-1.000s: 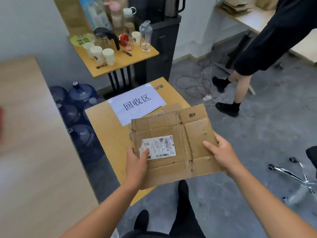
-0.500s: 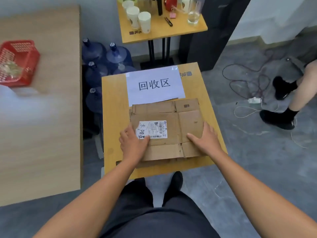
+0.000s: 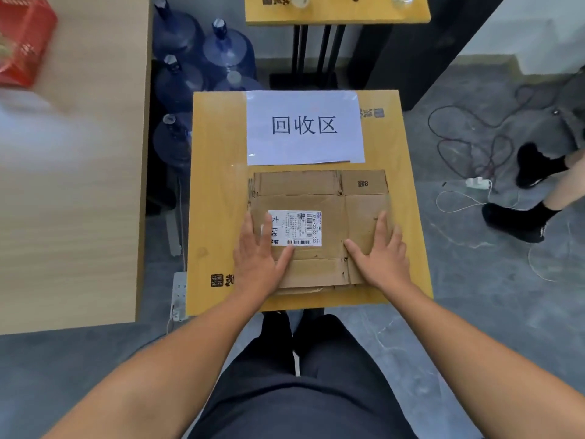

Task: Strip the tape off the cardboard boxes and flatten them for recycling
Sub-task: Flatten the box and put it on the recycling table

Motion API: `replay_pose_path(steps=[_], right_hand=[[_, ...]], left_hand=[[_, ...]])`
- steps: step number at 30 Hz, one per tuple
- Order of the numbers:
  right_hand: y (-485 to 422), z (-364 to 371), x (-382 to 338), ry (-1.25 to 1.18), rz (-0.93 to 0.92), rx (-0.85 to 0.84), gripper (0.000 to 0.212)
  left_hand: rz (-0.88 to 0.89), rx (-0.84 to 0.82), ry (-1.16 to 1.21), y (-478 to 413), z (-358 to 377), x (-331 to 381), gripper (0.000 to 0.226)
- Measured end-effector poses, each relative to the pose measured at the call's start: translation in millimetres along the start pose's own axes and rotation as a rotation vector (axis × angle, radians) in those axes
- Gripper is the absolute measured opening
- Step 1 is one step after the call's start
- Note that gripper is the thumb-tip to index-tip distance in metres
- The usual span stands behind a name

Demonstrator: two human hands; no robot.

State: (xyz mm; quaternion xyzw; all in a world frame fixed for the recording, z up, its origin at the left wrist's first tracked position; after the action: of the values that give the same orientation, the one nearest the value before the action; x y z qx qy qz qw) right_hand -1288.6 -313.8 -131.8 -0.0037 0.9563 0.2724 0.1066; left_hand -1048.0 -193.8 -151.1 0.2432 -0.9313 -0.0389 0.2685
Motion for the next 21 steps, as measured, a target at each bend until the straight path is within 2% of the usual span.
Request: replay_pose_path(steps=[7,11,13,15,17,21], right_hand=[[-1.9,-11.3,-1.7,-0.014,0.020,-0.010,0.114],[16.5,-28.1,-10.3,-0.038,-0.028,0.039,0.106],[29.9,-40.0,-16.0,-0.051,-0.200,0.155,0.096],[46.1,-52.0,-27.4,-0.075,-0.455,0.206,0.086],[62.0,-61.8,-44.7,-0.074,-0.657,0.151,0.078],[107.7,-70.1,-87.7,-0.018,-0.886,-0.017,0.065]], left_hand=[[-0.132,-0.209,-0.016,-6.8,-10.5,3.4,0.087],[-0.164,-0.195,-0.007,2.2,-32.7,13.7,0.078],[-0.173,-0.132,0.027,14.4,-45.5,19.5,0.072],[-0.219,-0.035,0.078,32.8,-62.3,23.6,0.067],[-0.246,0.064,0.072,55.3,-81.1,25.3,0.062],[-0.256,0.243,0.032,117.3,-125.8,14.1,0.051]])
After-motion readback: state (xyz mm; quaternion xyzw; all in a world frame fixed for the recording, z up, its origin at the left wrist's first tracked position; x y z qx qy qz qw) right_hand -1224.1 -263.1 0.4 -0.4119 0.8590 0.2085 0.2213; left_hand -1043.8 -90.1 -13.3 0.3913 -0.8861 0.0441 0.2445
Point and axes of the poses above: each hand's wrist, its own y-axis away from the middle knuckle, its own z-axis out of the palm, x = y × z, the point moved 1 cm from there along -y, towards the middle knuckle, and after that the axes turned 1 degree about -z, right-handed, at the moved point
